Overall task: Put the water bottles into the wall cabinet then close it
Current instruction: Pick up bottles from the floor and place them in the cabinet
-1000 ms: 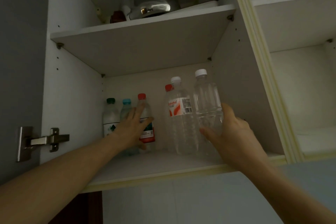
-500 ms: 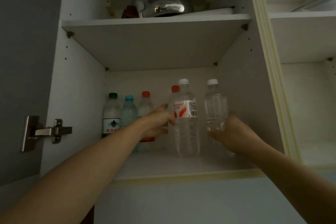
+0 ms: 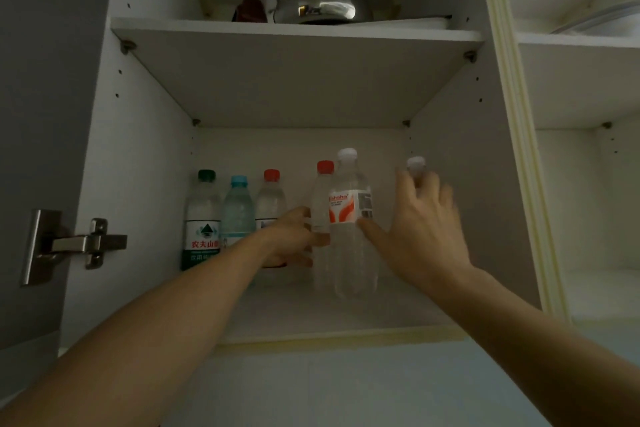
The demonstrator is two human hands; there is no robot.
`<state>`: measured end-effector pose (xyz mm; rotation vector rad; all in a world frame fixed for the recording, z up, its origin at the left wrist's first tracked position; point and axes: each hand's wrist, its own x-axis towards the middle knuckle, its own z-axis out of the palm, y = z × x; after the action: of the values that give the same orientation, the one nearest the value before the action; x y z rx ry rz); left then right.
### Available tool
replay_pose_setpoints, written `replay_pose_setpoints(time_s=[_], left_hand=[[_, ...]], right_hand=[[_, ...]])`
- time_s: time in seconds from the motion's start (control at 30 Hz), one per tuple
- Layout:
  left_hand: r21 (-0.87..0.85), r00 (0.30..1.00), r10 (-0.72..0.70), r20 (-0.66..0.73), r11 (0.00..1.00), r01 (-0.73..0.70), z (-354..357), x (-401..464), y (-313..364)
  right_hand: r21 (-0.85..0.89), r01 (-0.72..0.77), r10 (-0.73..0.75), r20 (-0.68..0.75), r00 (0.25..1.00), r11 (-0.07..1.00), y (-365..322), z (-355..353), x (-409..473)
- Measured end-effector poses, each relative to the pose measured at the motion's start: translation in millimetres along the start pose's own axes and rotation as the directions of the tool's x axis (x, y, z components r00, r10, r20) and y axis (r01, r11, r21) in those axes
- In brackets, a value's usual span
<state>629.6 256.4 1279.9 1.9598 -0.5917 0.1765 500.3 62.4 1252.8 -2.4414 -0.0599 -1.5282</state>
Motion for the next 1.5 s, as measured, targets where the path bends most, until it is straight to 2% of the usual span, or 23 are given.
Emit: replay_pose_setpoints(time_s=[0.03,0.07,0.1,0.13,0.23,0.33,0.5,0.6,0.63,0.73,0.77,0.9,1.0,1.27,1.4,1.5], left_hand=[[0.017,1.0,0.009,-0.015,1.0,-0.009,1,0,1],[0.046,0.999,0.018,-0.032,0.999,-0.017,2,-1,2],[0.081,0.999,0.028,-0.046,0.996,-0.025,3,-2,3],[0.115,0.997,0.042,-0.059,0.993,-0.035,4,-3,3],[0.255,0.993,0.081,-0.085,0.965,-0.057,5,-1,1],[0.4,0.98,0.082,-0.183,0.916,-0.002,4,3,0],[0.557,0.939,0.132,-0.319,0.827,0.073,7,1,-4],[0.709,0.92,0.258,-0.296,0.705,0.03,8,-2,0],[0.775,0.913,0.309,-0.264,0.632,0.01,10,-3,2],[0.963,0.914,0.387,-0.12,0.271,0.012,12,-3,5],[0.98,0.924,0.369,-0.096,0.197,0.023,11,-1,3],[0.993,0.926,0.363,-0.104,0.083,0.08,6,5,-8],[0.993,0.925,0.36,-0.119,0.063,0.103,1,7,-13],[0.981,0.933,0.316,-0.17,0.145,0.13,-1,15,-17],[0.983,0.928,0.332,-0.167,0.131,0.129,0,17,-16],[0.985,0.932,0.336,-0.136,0.15,0.089,-6,15,-17]], right_hand=[[0.126,-0.036,0.02,0.123,0.992,0.991,-8,0,3],[0.257,-0.134,0.06,0.277,0.959,0.957,-13,1,5],[0.334,-0.224,0.076,0.404,0.912,0.915,-16,5,7],[0.361,-0.268,0.075,0.468,0.88,0.893,-17,8,9],[0.389,-0.34,0.089,0.538,0.838,0.856,-14,17,13],[0.405,-0.395,0.072,0.618,0.783,0.825,-9,24,26],[0.328,-0.417,0.085,0.691,0.718,0.848,-8,34,44],[0.283,-0.436,0.118,0.712,0.693,0.854,-11,44,51],[0.276,-0.44,0.119,0.72,0.684,0.854,-11,48,53],[0.282,-0.444,0.11,0.731,0.674,0.85,-12,61,60],[0.289,-0.444,0.104,0.73,0.675,0.848,-12,65,62],[0.311,-0.426,0.095,0.704,0.704,0.849,-15,81,73],[0.303,-0.397,0.081,0.7,0.71,0.866,-15,92,79],[0.313,-0.346,0.053,0.67,0.74,0.884,-10,116,87],[0.333,-0.348,0.043,0.666,0.745,0.877,-4,115,86],[0.281,-0.258,0.026,0.628,0.777,0.924,-5,106,82]])
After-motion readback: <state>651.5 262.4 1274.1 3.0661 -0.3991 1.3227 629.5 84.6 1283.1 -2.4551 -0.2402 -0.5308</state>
